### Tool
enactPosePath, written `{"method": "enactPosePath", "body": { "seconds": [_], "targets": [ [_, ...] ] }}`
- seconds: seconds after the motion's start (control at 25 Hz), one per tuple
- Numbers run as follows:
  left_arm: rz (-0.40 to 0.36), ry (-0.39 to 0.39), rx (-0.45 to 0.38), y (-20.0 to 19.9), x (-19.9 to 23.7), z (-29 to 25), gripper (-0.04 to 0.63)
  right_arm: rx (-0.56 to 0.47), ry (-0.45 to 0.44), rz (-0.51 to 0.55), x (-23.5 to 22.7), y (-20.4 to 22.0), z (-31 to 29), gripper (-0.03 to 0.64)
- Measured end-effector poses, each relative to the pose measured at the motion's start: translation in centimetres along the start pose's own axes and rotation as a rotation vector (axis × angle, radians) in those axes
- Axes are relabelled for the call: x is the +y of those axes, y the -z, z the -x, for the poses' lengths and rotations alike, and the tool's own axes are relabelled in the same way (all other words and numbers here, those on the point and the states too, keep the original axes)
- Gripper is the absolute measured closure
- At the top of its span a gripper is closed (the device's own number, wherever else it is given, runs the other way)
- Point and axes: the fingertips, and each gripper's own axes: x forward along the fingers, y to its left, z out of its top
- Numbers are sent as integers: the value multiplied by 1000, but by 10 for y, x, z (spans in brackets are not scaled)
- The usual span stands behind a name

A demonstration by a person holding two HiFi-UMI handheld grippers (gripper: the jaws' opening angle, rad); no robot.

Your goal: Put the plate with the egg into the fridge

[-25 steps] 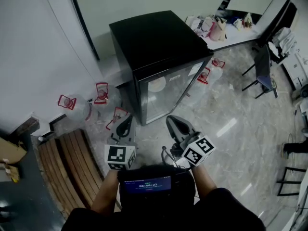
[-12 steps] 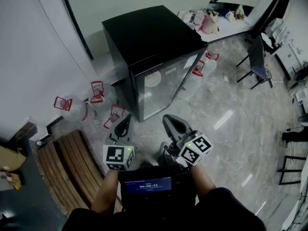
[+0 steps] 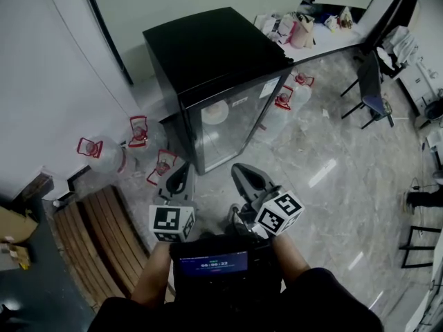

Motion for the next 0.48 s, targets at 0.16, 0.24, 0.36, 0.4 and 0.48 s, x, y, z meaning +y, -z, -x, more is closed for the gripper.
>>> {"method": "enactPosePath", "body": {
  "seconds": [0.16, 0.24, 0.36, 0.4, 0.48],
  "targets": [
    [-6, -7, -3, -2, -4, -5, 588, 6, -15, 0, -3, -1, 1, 610],
    [-9, -11, -4, -5, -7, -7, 587, 9, -22, -4, -5, -2, 2, 610],
    [-9, -14, -8, -8, -14, -9, 586, 15, -25, -8, -8, -2, 6, 611],
    [-10, -13, -9, -8, -16, -10, 588, 16, -26, -8, -9, -3, 7, 611],
    [-11, -10, -9, -8, -19, -12, 588, 16, -28, -6, -12, -3, 8, 610]
  ]
}}
